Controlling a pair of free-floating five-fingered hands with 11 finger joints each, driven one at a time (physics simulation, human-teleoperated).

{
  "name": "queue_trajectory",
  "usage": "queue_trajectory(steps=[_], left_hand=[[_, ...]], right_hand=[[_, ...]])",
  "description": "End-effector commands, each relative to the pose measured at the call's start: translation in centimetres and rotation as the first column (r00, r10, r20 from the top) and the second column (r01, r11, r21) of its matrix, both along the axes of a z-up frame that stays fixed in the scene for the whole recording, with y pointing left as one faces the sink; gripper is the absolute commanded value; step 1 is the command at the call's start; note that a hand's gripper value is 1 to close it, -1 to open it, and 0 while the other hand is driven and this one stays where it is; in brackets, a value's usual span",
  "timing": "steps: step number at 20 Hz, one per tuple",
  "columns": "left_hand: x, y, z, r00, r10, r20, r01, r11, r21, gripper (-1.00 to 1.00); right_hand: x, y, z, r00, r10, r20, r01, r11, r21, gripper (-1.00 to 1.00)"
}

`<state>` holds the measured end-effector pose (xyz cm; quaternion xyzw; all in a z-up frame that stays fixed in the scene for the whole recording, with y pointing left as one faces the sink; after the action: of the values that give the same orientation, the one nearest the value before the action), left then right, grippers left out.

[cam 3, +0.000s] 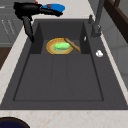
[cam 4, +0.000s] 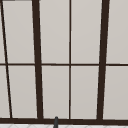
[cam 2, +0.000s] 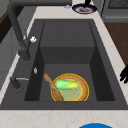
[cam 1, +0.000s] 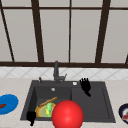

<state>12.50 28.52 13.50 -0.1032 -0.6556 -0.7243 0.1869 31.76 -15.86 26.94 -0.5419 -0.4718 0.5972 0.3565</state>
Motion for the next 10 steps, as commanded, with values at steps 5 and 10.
queue_trajectory(steps=[5, 10], left_hand=[[0.0, 0.0, 0.0, 1.0000, 0.000, 0.000, 0.000, 1.0000, 0.000, 0.00], [0.0, 0.0, 0.0, 1.0000, 0.000, 0.000, 0.000, 1.0000, 0.000, 0.00]], right_hand=[[2.6, 2.6, 0.5, 0.995, 0.065, 0.077, -0.071, 0.994, 0.083, -1.00], [3.3, 2.8, 0.7, 0.985, 0.147, 0.087, -0.160, 0.973, 0.168, -1.00]])
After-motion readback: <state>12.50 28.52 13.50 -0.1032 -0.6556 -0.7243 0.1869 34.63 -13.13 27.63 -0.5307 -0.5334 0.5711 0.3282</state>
